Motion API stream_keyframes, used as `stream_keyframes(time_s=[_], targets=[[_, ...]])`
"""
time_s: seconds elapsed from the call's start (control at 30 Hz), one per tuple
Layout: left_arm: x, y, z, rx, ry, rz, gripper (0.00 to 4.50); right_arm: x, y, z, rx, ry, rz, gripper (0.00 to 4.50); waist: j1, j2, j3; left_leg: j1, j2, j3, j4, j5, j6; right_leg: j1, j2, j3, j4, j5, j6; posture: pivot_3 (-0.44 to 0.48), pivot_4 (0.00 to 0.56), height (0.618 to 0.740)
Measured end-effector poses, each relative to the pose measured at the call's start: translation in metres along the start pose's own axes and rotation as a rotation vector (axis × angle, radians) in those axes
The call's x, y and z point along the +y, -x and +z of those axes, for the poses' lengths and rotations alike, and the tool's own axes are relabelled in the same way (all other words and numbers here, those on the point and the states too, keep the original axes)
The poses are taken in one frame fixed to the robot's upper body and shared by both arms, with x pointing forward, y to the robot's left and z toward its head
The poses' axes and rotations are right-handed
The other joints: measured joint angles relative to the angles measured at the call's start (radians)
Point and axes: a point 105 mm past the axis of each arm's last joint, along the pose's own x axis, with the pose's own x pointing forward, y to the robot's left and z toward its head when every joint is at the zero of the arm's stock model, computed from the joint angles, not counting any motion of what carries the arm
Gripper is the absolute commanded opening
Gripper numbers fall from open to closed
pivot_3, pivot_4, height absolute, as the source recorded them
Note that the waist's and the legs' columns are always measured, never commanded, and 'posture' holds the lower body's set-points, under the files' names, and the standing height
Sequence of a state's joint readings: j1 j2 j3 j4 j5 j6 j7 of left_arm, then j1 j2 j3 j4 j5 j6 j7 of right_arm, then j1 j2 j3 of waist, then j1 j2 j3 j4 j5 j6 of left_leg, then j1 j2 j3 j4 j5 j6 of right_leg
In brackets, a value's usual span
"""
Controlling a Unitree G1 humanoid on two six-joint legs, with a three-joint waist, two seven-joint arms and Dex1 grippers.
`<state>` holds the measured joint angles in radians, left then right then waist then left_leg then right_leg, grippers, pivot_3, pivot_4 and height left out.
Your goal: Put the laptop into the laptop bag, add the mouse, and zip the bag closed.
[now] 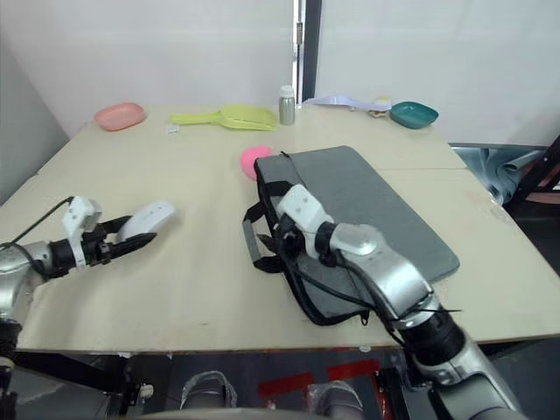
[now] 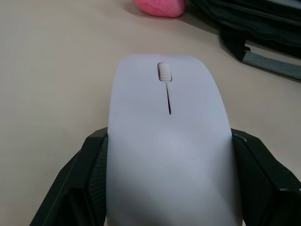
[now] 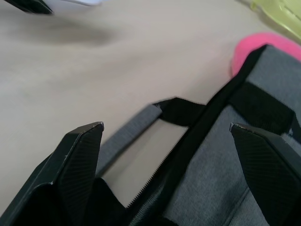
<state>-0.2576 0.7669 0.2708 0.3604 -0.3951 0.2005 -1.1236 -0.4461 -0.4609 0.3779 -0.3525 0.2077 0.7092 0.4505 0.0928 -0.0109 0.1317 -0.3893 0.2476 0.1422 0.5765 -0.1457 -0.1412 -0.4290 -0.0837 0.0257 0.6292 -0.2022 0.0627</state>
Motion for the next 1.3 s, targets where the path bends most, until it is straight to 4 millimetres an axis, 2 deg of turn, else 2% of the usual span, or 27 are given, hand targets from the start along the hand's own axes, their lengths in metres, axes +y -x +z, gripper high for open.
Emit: stream_keyframes(time_s=[0.27,0.37,0.6,0.67,0.73,0.83,0.93,1.0,1.13,1.3], targets=[[0.000,0.000,0.001,-0.003,0.003,0.002,2.85,-0.011,-0.006,-0.025,0.118,0.078,-0.106,4.50,-0.002,0.000,0.000,0.000,0.000,0.000,-0.001,0.000,-0.001,-0.001,0.001,0.000,0.000,0.000,0.000,0.000,0.150,0.740],[0.000,-0.001,0.001,-0.003,0.003,0.002,2.85,-0.010,-0.003,-0.029,0.129,0.047,-0.107,3.72,-0.001,0.000,0.000,0.000,0.000,0.000,-0.001,0.000,-0.001,-0.001,0.001,0.000,0.000,0.000,0.000,0.000,0.150,0.740],[-0.001,-0.003,0.002,-0.016,0.000,-0.002,2.85,-0.003,-0.002,-0.030,0.121,-0.012,-0.096,1.36,0.001,0.000,0.000,0.003,0.000,0.000,0.000,0.000,-0.001,0.001,0.000,0.000,0.001,0.000,0.000,0.000,0.150,0.740],[0.000,-0.003,0.003,-0.019,-0.002,-0.002,2.85,-0.004,-0.001,-0.030,0.120,-0.035,-0.098,0.53,0.001,0.000,0.000,0.004,0.000,0.000,0.000,0.000,-0.001,0.002,0.000,0.001,0.001,0.000,0.000,0.000,0.150,0.740],[-0.001,-0.003,0.003,-0.020,-0.003,-0.002,2.85,-0.004,-0.001,-0.030,0.120,-0.054,-0.094,0.03,0.001,0.000,0.000,0.004,0.000,0.000,0.000,0.000,-0.001,0.003,0.000,0.001,0.001,0.000,0.000,0.000,0.150,0.740],[-0.004,-0.007,0.002,-0.020,0.003,-0.020,2.85,-0.007,0.003,-0.033,0.106,-0.187,-0.101,0.03,0.001,0.000,0.000,0.004,0.000,0.000,0.000,0.000,-0.001,0.002,0.000,0.001,0.001,0.000,0.000,0.000,0.150,0.740],[-0.011,-0.014,-0.001,-0.023,0.015,-0.053,2.85,-0.012,0.006,-0.028,0.058,-0.307,-0.088,0.03,0.000,0.000,0.000,0.004,0.000,0.000,-0.001,0.000,-0.001,0.002,0.000,0.000,0.001,0.000,0.000,0.000,0.150,0.740],[-0.015,-0.021,0.000,-0.025,0.016,-0.079,2.85,-0.018,0.008,-0.017,0.011,-0.372,-0.071,0.03,0.000,0.000,0.000,0.004,0.000,0.000,0.000,0.000,0.000,0.002,0.000,0.001,0.002,0.000,0.000,0.000,0.150,0.740],[-0.021,-0.030,0.020,-0.056,-0.040,-0.126,2.85,-0.032,0.018,0.019,-0.102,-0.426,-0.051,0.03,-0.001,0.001,0.000,0.004,0.000,0.000,-0.001,0.001,-0.001,0.002,0.001,0.001,0.002,0.000,0.000,0.000,0.150,0.740],[-0.050,-0.055,0.033,-0.082,-0.090,-0.247,2.85,-0.036,0.027,0.052,-0.183,-0.540,0.026,0.03,-0.006,0.002,0.002,0.003,0.000,0.000,-0.002,0.001,-0.002,0.000,0.001,0.001,0.002,0.000,0.000,0.000,0.150,0.740]])
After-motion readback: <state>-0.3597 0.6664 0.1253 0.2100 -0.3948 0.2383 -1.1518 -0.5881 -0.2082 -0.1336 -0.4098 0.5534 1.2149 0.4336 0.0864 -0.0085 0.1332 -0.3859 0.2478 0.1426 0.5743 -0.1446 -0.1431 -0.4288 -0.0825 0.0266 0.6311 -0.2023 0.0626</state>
